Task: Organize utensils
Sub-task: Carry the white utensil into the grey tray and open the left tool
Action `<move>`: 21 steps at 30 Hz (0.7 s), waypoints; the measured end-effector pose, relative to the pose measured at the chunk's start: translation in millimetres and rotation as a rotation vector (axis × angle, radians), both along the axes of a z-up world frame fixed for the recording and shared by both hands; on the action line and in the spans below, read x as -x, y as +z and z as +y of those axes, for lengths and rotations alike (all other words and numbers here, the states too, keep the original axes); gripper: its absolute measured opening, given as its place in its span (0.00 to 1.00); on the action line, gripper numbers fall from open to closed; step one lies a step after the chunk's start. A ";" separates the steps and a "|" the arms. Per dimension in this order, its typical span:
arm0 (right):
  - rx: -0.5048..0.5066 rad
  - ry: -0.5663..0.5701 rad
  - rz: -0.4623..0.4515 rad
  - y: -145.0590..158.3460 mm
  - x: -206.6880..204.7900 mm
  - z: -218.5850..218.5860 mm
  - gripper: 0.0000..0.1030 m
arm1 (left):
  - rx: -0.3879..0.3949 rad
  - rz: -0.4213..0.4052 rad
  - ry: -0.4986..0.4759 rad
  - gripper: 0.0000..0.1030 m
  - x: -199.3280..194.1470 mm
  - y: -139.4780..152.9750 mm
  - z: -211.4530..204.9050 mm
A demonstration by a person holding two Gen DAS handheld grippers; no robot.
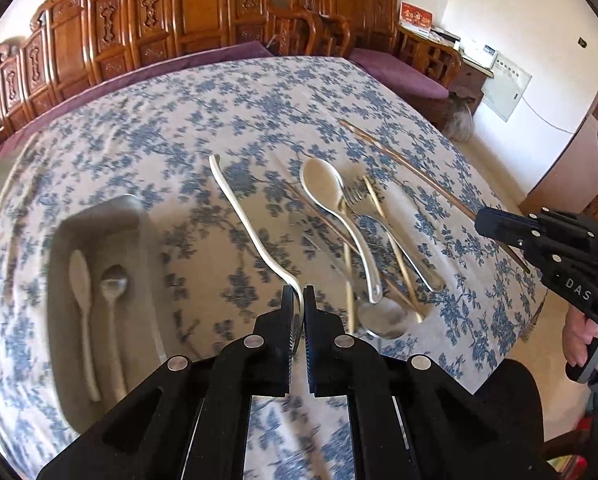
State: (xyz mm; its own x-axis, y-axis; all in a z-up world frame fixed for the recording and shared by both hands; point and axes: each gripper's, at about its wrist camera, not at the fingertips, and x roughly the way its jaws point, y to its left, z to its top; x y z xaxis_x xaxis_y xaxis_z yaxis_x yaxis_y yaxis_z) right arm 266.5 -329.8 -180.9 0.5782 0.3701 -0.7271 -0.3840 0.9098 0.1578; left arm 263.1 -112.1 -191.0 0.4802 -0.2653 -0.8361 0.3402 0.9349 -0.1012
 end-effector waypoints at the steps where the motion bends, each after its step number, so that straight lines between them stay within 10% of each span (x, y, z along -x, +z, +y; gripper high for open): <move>1: -0.002 0.005 -0.002 1.4 1.9 3.9 0.06 | -0.002 -0.004 0.003 0.04 0.7 2.3 2.9; 21: -0.002 0.057 -0.003 4.0 23.8 46.8 0.06 | -0.111 0.016 0.085 0.04 3.2 3.6 87.6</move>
State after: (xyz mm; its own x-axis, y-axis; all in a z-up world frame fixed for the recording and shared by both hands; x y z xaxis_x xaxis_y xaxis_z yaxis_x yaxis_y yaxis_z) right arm 242.6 -283.0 -176.9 0.5584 0.4036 -0.7248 -0.4353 0.8863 0.1582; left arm 260.0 -24.6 -187.5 0.4834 -0.1292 -0.8658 0.2582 0.9661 0.0001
